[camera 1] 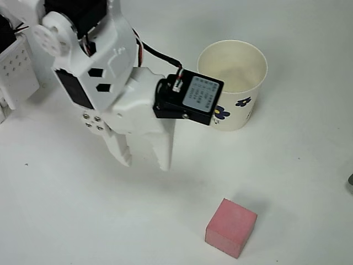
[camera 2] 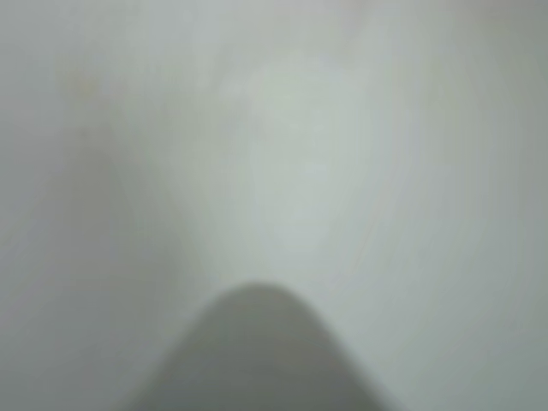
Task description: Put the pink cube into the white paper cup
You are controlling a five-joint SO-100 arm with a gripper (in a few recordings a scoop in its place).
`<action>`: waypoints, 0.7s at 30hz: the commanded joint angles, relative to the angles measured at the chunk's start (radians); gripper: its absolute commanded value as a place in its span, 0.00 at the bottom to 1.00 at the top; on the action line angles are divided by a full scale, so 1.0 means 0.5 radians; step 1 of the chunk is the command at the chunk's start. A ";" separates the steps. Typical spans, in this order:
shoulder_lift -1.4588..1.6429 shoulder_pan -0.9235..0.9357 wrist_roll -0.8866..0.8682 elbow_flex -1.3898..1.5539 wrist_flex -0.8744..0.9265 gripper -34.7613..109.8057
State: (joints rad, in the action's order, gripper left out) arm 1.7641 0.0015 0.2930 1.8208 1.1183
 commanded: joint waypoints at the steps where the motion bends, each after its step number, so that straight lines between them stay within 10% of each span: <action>1: -0.101 -0.018 0.012 -0.460 -0.009 0.42; 21: -1.166 -0.110 0.034 -2.102 0.727 0.47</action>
State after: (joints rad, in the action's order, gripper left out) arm 1.1766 -0.0337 0.2930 1.0170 1.4128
